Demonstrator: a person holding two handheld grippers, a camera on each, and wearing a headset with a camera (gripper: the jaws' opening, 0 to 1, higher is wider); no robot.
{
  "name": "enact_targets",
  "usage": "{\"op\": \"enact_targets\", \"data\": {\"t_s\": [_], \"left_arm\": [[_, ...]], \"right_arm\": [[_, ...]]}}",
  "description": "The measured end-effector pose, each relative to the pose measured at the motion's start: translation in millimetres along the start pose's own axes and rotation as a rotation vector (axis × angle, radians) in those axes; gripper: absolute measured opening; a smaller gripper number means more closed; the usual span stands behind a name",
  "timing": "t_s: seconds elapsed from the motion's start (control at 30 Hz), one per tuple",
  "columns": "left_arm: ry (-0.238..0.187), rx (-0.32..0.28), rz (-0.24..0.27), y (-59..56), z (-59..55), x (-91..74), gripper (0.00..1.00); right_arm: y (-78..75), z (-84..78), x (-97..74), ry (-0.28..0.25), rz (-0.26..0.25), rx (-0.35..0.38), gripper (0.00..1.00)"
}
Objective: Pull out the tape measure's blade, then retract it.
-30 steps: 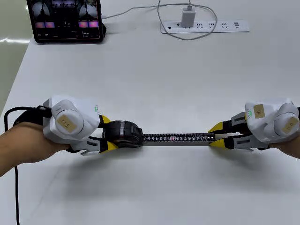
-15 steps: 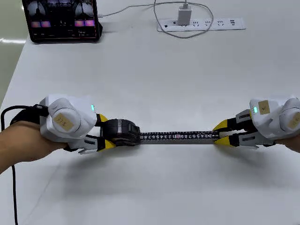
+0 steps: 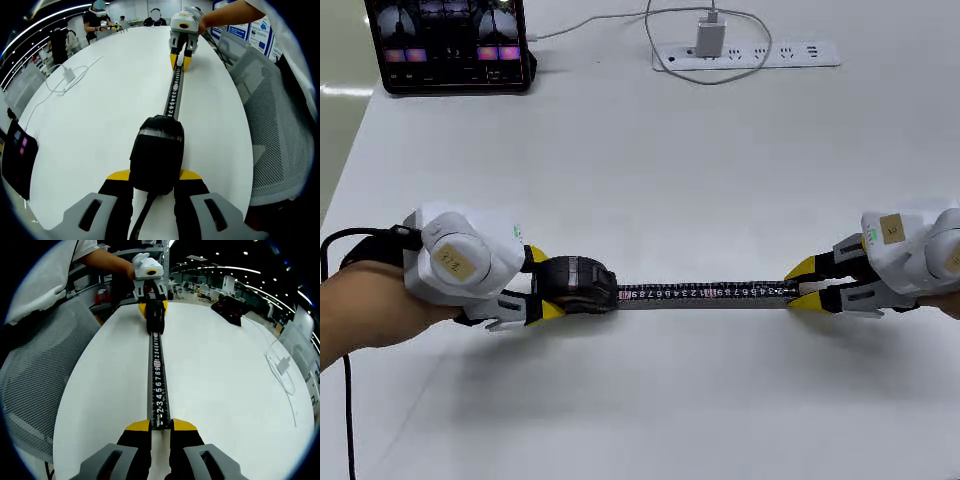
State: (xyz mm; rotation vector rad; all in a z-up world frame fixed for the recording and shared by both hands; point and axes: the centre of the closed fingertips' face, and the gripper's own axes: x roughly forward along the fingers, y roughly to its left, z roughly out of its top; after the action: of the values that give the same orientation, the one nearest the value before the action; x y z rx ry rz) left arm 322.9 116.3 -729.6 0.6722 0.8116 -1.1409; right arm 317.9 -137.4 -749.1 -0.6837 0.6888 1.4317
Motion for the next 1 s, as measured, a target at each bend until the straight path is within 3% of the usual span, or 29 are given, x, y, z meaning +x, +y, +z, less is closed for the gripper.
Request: {"op": "enact_targets", "data": {"t_s": [1.0], "left_arm": [[0.004,0.002,0.001,0.3,0.3,0.2,0.26]], "right_arm": [[0.3,-21.6,-18.4,0.064,0.007,0.000,0.09]]}}
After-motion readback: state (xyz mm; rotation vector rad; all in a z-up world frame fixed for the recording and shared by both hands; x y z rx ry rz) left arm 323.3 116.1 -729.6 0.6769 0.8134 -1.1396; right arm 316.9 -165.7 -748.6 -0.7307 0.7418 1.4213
